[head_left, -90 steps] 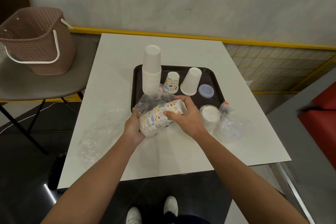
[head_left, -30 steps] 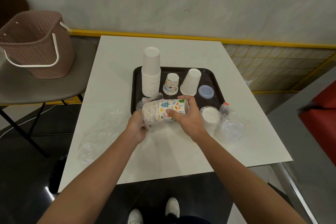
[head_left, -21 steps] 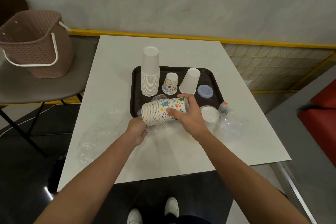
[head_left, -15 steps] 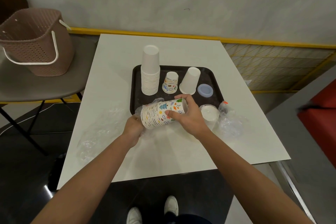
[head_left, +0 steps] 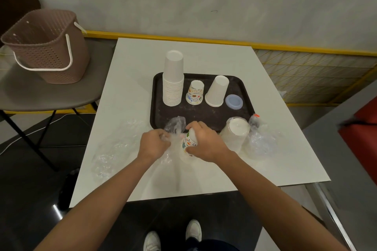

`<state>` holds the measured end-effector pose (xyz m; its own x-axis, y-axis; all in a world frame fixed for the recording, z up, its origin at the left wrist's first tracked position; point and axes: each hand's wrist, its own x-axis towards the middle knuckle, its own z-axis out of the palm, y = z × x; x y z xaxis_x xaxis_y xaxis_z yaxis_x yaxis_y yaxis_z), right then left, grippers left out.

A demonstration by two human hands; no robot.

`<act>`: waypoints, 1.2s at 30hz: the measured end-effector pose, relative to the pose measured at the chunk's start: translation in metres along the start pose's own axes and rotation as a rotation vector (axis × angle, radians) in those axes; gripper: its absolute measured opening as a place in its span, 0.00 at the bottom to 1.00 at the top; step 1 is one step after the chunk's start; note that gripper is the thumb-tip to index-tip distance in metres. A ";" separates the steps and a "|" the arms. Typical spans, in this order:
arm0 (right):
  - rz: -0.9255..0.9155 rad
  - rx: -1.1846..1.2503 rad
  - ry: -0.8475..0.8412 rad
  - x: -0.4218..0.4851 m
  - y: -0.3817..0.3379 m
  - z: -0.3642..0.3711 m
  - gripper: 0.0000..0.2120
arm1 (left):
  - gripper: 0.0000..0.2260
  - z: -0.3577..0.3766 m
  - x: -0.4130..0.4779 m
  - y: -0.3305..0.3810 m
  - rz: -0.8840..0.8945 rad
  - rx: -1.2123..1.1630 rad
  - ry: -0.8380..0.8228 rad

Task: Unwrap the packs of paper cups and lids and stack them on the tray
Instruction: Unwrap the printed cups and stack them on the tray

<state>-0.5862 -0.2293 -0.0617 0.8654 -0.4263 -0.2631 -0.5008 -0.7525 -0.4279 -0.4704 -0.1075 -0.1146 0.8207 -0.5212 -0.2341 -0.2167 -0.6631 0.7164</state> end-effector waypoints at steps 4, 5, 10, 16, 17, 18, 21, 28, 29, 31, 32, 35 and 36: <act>-0.028 -0.067 -0.006 0.001 -0.001 0.003 0.30 | 0.08 -0.021 0.004 0.013 0.039 -0.052 0.103; -0.027 -0.070 -0.005 0.001 -0.001 0.003 0.29 | 0.08 -0.029 0.005 0.016 0.044 -0.060 0.122; -0.021 -0.073 0.001 0.001 -0.001 0.003 0.29 | 0.09 -0.072 0.022 0.021 0.019 -0.107 0.272; -0.003 -0.065 0.002 0.002 -0.003 0.003 0.28 | 0.15 -0.110 0.064 -0.004 -0.076 0.018 0.309; -0.003 -0.063 0.009 0.002 -0.003 0.004 0.28 | 0.15 -0.111 0.069 -0.008 -0.085 0.060 0.287; -0.003 -0.061 0.014 0.001 -0.003 0.005 0.28 | 0.16 -0.110 0.075 -0.012 -0.095 0.082 0.265; 0.005 -0.053 0.032 0.001 -0.003 0.009 0.29 | 0.20 -0.103 0.087 -0.016 -0.152 0.055 0.233; 0.047 -0.047 0.022 0.003 -0.002 0.009 0.34 | 0.29 -0.084 0.098 -0.010 -0.241 0.004 0.111; 0.045 -0.052 0.019 0.004 -0.003 0.009 0.35 | 0.30 -0.082 0.099 -0.010 -0.251 0.005 0.093; 0.041 -0.058 0.016 0.004 -0.003 0.009 0.35 | 0.32 -0.079 0.100 -0.012 -0.269 0.004 0.073; 0.041 -0.059 0.016 0.004 -0.003 0.009 0.35 | 0.33 -0.078 0.100 -0.014 -0.276 0.004 0.069; 0.038 -0.059 0.019 0.005 -0.002 0.008 0.35 | 0.39 -0.080 0.100 -0.017 -0.277 0.005 0.088; 0.036 -0.057 0.020 0.004 -0.002 0.008 0.34 | 0.40 -0.081 0.099 -0.017 -0.274 0.003 0.104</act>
<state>-0.5814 -0.2257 -0.0687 0.8475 -0.4631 -0.2595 -0.5301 -0.7637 -0.3684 -0.3423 -0.1046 -0.0969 0.8986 -0.2649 -0.3499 0.0187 -0.7734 0.6336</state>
